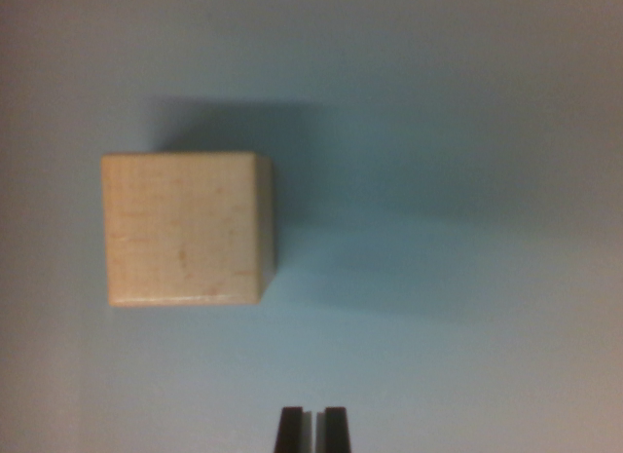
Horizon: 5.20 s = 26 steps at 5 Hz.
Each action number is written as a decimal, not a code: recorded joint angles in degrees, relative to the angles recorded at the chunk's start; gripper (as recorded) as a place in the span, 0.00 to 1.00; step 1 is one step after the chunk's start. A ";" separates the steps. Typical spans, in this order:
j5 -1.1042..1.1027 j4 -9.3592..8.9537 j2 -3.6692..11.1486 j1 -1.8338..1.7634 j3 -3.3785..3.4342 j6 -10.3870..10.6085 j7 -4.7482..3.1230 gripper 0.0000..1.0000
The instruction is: Push wooden cube
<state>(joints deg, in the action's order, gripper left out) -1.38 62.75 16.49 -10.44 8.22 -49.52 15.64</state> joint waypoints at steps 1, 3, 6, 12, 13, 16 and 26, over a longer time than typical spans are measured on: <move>0.00 0.00 0.00 0.00 0.00 0.00 0.00 0.00; -0.19 -1.24 0.84 -0.55 0.49 1.99 0.83 0.00; -0.49 -3.29 2.25 -1.46 1.31 5.29 2.21 0.00; -0.75 -4.98 3.40 -2.20 1.99 8.00 3.35 0.00; -0.75 -4.98 3.40 -2.20 1.99 8.00 3.35 0.00; -0.77 -5.11 3.49 -2.26 2.04 8.21 3.43 0.00; -0.83 -3.65 4.38 -2.24 1.92 7.62 3.26 1.00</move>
<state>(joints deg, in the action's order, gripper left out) -2.21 59.11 20.87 -12.68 10.14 -41.89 18.90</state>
